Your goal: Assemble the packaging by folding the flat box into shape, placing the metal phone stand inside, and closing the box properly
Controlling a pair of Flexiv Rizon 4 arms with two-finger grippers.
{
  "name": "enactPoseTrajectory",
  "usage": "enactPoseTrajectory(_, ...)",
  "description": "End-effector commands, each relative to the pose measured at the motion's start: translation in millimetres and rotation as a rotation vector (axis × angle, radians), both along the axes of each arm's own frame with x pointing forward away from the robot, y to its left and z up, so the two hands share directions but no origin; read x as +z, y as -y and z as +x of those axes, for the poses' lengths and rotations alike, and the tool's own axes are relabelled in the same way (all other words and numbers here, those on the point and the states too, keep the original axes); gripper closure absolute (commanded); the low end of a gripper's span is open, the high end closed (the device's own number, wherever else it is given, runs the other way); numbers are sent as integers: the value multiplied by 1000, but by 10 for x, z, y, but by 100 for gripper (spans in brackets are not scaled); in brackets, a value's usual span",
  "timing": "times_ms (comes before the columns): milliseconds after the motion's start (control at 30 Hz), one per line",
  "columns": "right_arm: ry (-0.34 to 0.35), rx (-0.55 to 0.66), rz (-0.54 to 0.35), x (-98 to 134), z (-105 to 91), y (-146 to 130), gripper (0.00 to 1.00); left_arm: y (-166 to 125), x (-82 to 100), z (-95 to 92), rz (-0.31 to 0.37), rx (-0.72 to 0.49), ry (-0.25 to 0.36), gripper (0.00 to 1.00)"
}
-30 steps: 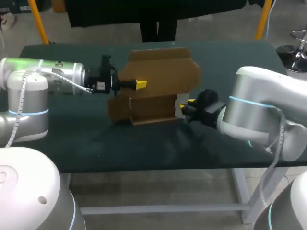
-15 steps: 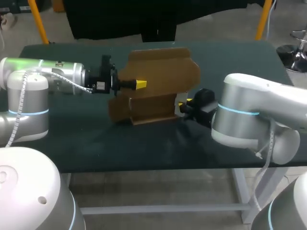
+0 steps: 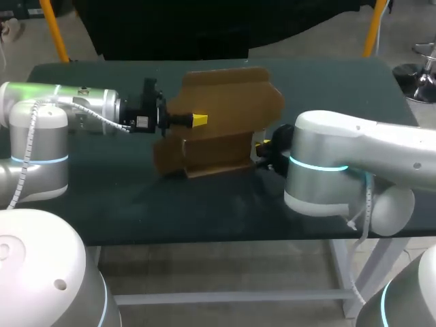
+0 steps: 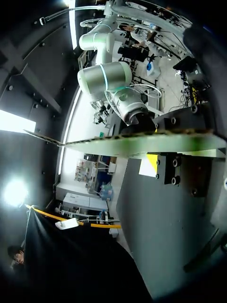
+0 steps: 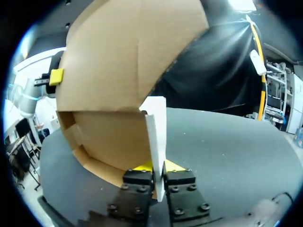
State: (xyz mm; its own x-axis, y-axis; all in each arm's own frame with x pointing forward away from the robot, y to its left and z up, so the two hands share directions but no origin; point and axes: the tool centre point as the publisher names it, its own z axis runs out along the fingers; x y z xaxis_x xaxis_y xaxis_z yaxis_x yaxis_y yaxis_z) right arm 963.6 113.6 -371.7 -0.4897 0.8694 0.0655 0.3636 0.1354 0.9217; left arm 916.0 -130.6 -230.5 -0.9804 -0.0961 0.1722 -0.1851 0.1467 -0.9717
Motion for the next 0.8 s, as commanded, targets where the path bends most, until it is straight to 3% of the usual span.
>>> enactPoseTrajectory(33, 25, -155, -58, -24, 8, -100, 100, 13, -22, -3, 0, -4, -1, 100)
enactPoseTrajectory(200, 30, -162, -56, 0, -24, -78, 100, 13, -22, -3, 0, -4, -1, 100)
enactPoseTrajectory(233, 31, -163, -56, 6, -32, -74, 100, 13, -22, -3, 0, -4, -1, 92)
enactPoseTrajectory(267, 31, -163, -56, 12, -41, -68, 100, 13, -22, -3, 0, -4, -1, 68)
enactPoseTrajectory(333, 34, -151, -50, 25, -65, -51, 100, 9, 9, -17, 13, 1, 15, 0)
enactPoseTrajectory(567, 29, -101, -11, 85, -136, 29, 100, -1, 118, -127, 79, -1, 78, 0)
enactPoseTrajectory(800, 14, -28, 38, 140, -236, 140, 100, -187, 271, -259, 144, 23, 191, 0)
